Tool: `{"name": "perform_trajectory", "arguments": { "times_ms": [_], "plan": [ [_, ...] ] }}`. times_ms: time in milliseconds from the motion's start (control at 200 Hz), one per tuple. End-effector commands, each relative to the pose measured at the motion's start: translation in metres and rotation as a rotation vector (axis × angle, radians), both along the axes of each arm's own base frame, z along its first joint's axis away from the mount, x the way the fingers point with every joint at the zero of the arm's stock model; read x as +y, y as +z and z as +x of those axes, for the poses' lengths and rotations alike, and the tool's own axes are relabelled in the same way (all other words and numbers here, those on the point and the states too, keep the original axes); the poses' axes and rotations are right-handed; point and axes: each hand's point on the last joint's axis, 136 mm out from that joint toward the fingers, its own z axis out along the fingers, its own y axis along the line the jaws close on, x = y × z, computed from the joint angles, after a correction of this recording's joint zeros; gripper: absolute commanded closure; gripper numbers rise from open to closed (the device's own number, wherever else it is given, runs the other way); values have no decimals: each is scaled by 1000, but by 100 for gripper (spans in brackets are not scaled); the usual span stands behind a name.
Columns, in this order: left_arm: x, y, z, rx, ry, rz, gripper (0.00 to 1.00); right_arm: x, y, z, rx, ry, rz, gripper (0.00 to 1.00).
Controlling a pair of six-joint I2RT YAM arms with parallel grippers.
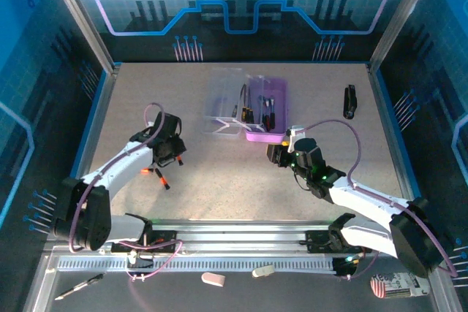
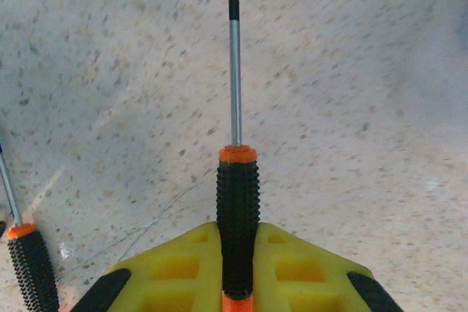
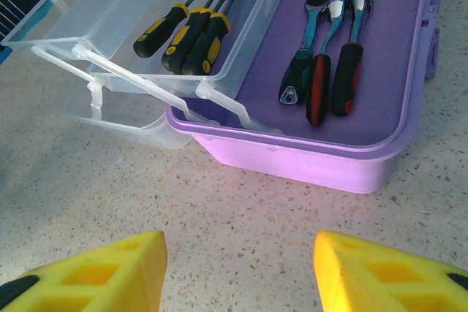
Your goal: Pack the tool kit
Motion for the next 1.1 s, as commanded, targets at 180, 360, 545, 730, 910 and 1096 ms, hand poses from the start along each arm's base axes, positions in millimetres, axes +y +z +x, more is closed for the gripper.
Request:
{"name": "perform_trajectory", "arguments": {
  "times_ms": [180,360,545,730,910,1096],
  "plan": [
    [-39,87,67,-137,-157,21,87,4,7,6,-5,-2,19,41],
    [-89,116,113,-186,-307,55,87,16,9,4,-13,62,62,32],
    [-142,121,150,-197,-462,85,88,17,9,5,3,67,54,21],
    [-168,110,174,-184,-520,88,88,9,13,5,-12,39,41,0],
    [-182,100,184,-162,-549,70,88,4,14,5,-19,17,38,0],
    [-190,86,185,-133,-570,56,88,4,13,4,-15,15,41,0]
  ]
}}
